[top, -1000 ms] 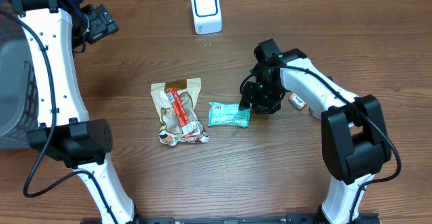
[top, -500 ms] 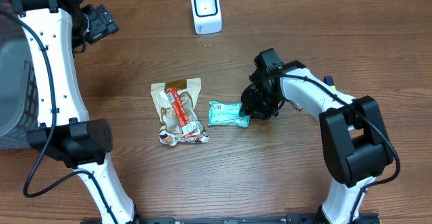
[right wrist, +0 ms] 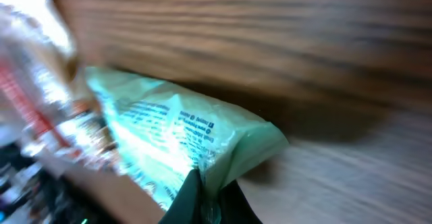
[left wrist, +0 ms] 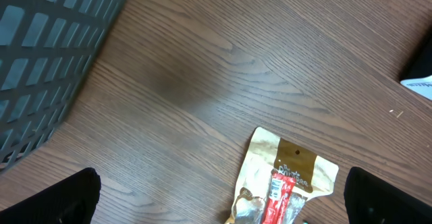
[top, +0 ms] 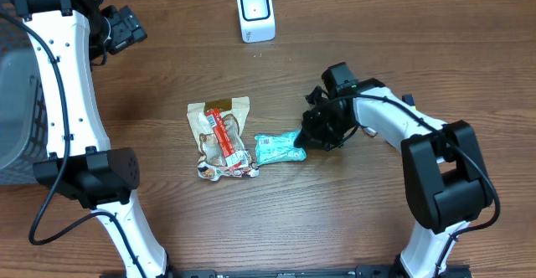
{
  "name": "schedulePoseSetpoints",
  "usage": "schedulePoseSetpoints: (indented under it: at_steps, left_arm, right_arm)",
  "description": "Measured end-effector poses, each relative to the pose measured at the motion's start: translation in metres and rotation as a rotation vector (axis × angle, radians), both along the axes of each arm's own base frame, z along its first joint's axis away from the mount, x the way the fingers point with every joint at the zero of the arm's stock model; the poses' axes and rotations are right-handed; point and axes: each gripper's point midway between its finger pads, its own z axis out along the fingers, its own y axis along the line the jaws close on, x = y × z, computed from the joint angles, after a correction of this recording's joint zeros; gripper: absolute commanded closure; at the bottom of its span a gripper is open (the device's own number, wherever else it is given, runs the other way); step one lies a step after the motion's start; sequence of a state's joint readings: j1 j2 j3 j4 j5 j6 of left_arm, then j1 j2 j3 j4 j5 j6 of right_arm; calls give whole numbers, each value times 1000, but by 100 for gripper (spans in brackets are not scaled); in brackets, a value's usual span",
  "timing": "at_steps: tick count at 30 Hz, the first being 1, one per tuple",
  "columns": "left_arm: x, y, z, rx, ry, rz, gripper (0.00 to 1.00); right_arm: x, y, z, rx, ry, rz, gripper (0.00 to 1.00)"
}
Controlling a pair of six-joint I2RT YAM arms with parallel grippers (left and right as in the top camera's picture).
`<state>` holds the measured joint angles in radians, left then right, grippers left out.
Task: Scan the item barcode
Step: 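Lift the wipes packet with the right gripper and rotate it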
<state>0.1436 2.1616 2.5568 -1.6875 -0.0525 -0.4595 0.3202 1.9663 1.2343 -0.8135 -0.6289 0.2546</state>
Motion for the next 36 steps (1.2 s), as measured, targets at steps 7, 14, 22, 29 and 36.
schedulePoseSetpoints:
  at_steps: [7, 14, 22, 29, 36]
  left_arm:
    - [0, 0, 0, 0, 0, 0, 0]
    - [0, 0, 0, 0, 0, 0, 0]
    - [0, 0, 0, 0, 0, 0, 0]
    - [0, 0, 0, 0, 0, 0, 0]
    - [0, 0, 0, 0, 0, 0, 0]
  right_arm:
    - [3, -7, 53, 207, -75, 33, 96]
    - [-15, 0, 144, 331, -323, 141, 96]
    - [-36, -1, 201, 399, -481, 187, 96]
    - [-46, -3, 210, 406, -489, 193, 96]
    - [-45, -2, 210, 406, -496, 196, 96]
